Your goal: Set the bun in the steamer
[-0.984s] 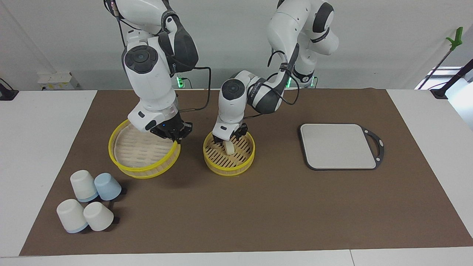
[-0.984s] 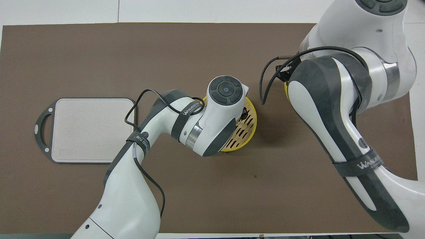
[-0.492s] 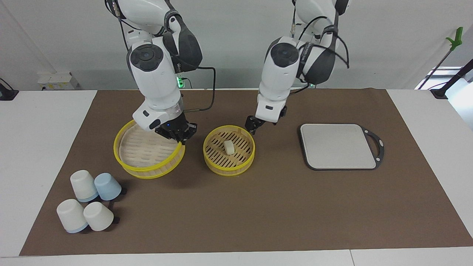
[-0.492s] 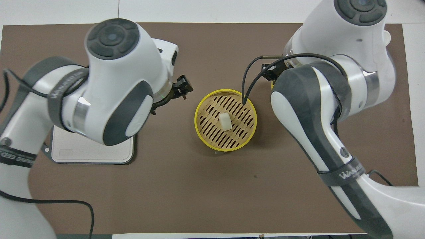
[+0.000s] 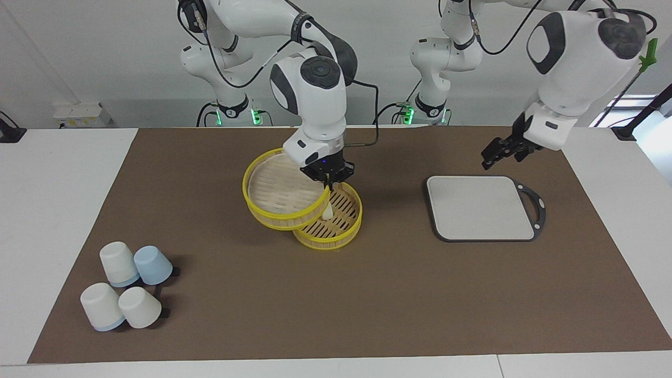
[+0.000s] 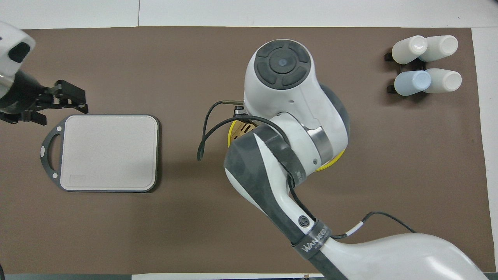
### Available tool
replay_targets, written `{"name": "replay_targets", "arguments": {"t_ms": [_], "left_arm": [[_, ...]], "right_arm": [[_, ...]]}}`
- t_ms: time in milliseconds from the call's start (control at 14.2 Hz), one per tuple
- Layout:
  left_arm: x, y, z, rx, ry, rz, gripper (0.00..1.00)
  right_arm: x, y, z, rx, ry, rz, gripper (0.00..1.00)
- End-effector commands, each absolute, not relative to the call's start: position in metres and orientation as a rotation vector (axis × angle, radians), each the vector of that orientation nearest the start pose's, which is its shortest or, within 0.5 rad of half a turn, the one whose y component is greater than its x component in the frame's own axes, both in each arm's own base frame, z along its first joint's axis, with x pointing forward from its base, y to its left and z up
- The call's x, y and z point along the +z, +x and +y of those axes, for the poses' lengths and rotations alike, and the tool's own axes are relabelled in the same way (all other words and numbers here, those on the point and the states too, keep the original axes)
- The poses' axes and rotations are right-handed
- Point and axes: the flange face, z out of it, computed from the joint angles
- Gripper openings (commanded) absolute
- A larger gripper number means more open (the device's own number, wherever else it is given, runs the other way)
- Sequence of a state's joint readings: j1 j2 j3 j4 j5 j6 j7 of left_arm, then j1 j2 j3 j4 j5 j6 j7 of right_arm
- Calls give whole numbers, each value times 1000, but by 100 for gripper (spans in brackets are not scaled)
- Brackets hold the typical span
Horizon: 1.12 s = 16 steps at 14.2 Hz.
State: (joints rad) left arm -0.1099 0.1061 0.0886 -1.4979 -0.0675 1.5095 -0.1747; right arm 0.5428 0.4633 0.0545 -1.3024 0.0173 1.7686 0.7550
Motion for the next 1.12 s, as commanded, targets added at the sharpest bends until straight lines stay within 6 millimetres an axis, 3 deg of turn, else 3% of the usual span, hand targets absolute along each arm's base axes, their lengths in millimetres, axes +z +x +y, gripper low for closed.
{"name": "replay_targets", "arguments": {"t_ms": [0, 211, 422, 562, 703, 843, 1054], "left_arm": [[608, 560, 5, 164, -3189, -146, 100], [620, 558, 3, 147, -3138, -86, 100], [622, 548, -12, 213, -3086, -28, 100], [664, 500, -15, 214, -3093, -4, 100], [665, 476, -12, 187, -3102, 29, 100], [664, 486, -7, 60, -3110, 38, 100], [659, 497, -9, 61, -3113, 41, 100]], "right_arm": [[460, 595, 426, 39, -3080, 310, 0], [442, 601, 440, 41, -3077, 318, 0], [437, 590, 455, 27, -3075, 283, 0], [431, 587, 455, 37, -3084, 281, 0], [421, 583, 455, 58, -3102, 278, 0], [414, 580, 450, 75, -3114, 280, 0], [408, 576, 449, 61, -3107, 276, 0]]}}
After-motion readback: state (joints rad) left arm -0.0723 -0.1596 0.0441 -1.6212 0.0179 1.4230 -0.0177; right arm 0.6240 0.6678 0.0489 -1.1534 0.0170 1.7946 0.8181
